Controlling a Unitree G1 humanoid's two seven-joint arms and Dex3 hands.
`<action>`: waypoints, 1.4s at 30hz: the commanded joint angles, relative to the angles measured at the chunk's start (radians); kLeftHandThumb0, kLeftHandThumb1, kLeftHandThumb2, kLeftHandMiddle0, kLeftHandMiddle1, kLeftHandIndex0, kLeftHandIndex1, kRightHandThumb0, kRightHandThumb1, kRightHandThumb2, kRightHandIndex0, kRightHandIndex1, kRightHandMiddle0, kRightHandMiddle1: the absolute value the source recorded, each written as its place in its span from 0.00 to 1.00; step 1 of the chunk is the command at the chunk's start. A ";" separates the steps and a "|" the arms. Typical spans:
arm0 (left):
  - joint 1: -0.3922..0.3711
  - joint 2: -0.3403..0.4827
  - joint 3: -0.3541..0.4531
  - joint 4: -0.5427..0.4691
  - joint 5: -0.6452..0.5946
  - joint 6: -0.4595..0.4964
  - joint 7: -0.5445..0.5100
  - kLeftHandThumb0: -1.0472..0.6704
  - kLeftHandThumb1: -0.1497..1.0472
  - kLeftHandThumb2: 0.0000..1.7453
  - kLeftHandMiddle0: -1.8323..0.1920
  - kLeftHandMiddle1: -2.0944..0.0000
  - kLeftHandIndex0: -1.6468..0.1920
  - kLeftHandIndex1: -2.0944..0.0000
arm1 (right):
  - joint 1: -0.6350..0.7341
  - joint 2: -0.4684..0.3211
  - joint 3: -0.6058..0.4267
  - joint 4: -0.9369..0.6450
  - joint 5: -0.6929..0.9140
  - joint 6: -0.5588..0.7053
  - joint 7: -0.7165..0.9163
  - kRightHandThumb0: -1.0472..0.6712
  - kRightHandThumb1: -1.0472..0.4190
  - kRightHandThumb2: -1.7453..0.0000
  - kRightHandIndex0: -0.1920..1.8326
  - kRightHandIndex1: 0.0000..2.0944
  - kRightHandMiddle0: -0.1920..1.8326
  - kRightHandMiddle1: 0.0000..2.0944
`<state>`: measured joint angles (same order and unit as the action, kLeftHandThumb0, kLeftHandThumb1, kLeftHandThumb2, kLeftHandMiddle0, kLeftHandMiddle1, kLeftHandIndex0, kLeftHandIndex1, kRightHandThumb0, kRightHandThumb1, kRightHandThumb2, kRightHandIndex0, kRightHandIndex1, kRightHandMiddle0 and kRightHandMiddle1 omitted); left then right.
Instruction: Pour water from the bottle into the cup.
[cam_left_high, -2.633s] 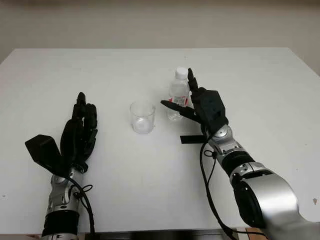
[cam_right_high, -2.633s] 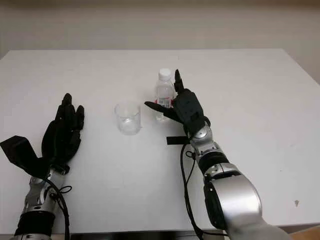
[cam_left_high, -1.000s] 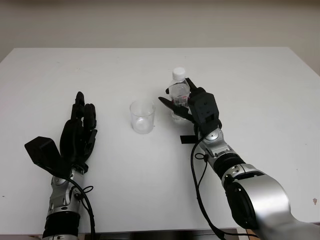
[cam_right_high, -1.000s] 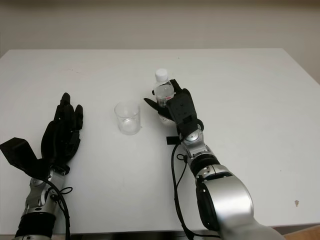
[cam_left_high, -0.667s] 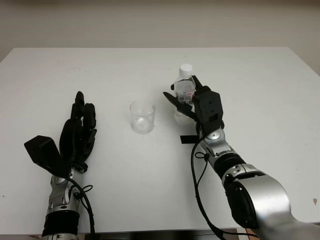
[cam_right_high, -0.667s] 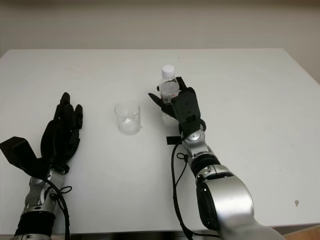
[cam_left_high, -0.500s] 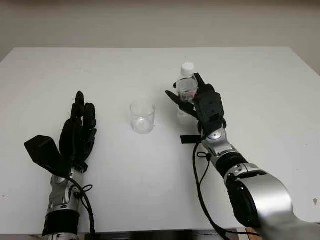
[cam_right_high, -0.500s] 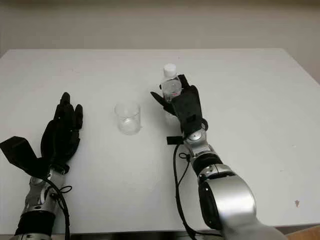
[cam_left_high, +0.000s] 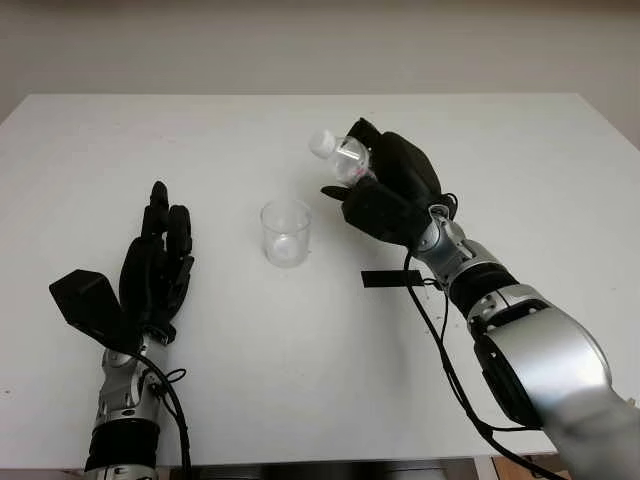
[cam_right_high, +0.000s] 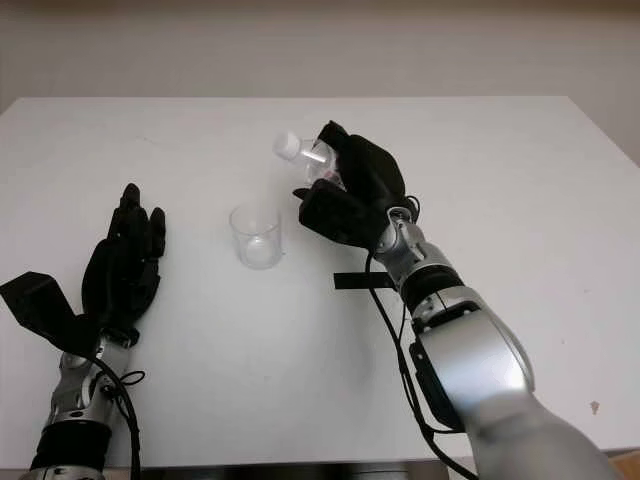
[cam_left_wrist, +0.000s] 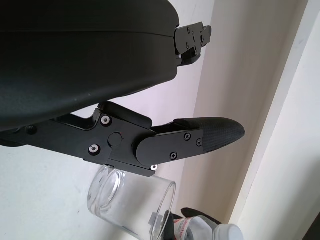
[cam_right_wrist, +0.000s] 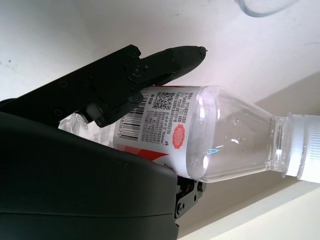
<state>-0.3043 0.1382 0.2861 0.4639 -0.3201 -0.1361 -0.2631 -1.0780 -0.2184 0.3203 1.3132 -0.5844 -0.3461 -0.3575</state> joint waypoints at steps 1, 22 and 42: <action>0.029 -0.013 -0.001 0.034 0.003 0.013 0.009 0.21 1.00 0.30 0.98 0.98 0.99 0.98 | -0.043 -0.011 0.025 -0.004 -0.022 0.001 -0.028 0.38 0.00 0.87 0.60 1.00 0.46 1.00; 0.017 -0.031 -0.004 0.071 0.005 -0.029 0.021 0.21 1.00 0.31 0.98 0.97 0.99 0.98 | -0.123 -0.041 0.244 0.012 -0.240 0.033 -0.172 0.40 0.00 0.88 0.65 1.00 0.42 1.00; 0.024 -0.051 -0.002 0.077 -0.003 -0.039 0.021 0.21 1.00 0.30 0.98 0.97 0.99 0.97 | -0.162 -0.051 0.410 0.024 -0.396 0.130 -0.341 0.37 0.00 0.88 0.67 1.00 0.35 1.00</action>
<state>-0.3243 0.1104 0.2864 0.5029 -0.3204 -0.1878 -0.2433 -1.2021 -0.2563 0.7265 1.3387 -0.9770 -0.2210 -0.6831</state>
